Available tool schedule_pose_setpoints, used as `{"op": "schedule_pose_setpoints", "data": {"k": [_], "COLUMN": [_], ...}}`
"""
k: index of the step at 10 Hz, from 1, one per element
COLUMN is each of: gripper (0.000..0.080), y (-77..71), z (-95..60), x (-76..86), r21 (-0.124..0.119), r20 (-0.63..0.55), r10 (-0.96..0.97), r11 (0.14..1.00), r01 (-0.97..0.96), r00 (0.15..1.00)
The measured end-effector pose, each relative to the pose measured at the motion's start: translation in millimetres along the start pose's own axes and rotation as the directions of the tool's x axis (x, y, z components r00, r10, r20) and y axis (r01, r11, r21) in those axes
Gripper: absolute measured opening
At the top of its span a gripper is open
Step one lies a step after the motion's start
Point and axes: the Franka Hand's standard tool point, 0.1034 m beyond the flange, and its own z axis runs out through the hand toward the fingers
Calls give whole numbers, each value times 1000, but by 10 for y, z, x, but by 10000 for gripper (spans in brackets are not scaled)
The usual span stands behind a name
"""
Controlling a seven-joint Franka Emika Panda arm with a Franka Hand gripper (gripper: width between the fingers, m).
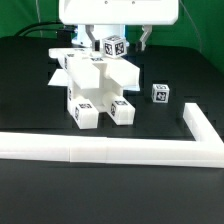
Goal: Assemble chair
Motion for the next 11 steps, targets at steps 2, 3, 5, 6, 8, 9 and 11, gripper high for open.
{"op": "schedule_pose_setpoints", "data": {"k": [2,3,5,6,8,9,11], "gripper": [648,648,344,265,265,265,265], "y": [0,0,2,3,3,6,40], "z": [0,1,3,4,5,6,9], "x": [0,0,0,0,0,-1,29], "r21": [0,0,-1,-1,0,0,-5], "r20": [0,0,-1,0,0,0,-13], "r10": [-119,-142,-140,-140,-117,-116,27], "r11": [993,990,990,990,993,993,1000], "r01": [119,142,140,140,117,116,-27], "r00": [993,990,990,990,993,993,1000]}}
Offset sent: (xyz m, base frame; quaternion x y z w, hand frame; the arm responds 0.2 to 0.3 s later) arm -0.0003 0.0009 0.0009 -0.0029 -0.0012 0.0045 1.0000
